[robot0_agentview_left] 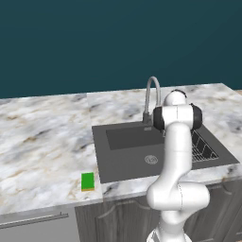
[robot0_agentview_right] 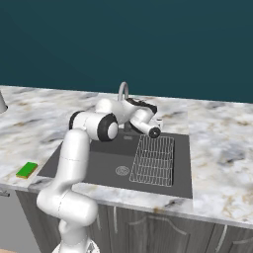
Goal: Soak the sponge with water for a few seconds and then drop it inside the sink.
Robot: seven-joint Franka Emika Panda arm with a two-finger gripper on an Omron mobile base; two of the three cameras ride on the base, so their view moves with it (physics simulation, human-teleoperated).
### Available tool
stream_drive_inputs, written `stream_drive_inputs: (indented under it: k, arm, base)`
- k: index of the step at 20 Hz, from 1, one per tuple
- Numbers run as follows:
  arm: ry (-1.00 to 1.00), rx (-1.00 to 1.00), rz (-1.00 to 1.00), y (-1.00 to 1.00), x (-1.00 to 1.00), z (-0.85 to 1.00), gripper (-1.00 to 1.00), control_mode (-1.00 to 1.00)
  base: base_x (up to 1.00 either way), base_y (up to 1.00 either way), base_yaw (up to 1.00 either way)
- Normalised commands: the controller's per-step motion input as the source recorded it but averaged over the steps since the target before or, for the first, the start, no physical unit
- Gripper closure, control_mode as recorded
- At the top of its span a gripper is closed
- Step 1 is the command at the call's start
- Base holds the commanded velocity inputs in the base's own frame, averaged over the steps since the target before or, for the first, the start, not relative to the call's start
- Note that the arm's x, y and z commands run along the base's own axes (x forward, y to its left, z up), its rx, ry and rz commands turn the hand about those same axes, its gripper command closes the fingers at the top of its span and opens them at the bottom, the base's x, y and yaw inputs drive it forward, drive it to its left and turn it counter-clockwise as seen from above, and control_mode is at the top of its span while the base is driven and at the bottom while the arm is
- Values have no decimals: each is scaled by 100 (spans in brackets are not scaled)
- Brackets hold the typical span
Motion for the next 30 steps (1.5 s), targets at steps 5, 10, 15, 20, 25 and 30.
stream_drive_inputs:
  k: [5, 10, 15, 20, 25, 30]
  arm:
    - [0, 0, -5, 0, 54, -1, -100, -100]
    - [1, 0, -5, 0, 28, -8, -100, -100]
    - [2, 0, -5, -4, 19, -8, -100, -100]
    - [4, 0, -5, -12, 14, -7, -100, -100]
    - [3, 0, -5, -14, 4, -13, -100, -100]
    - [1, 0, -6, -22, 0, -22, -100, -100]
  base:
    - [0, 0, 0]
    - [0, 0, 0]
    - [0, 0, 0]
    - [0, 0, 0]
    - [0, 0, 0]
    - [0, 0, 0]
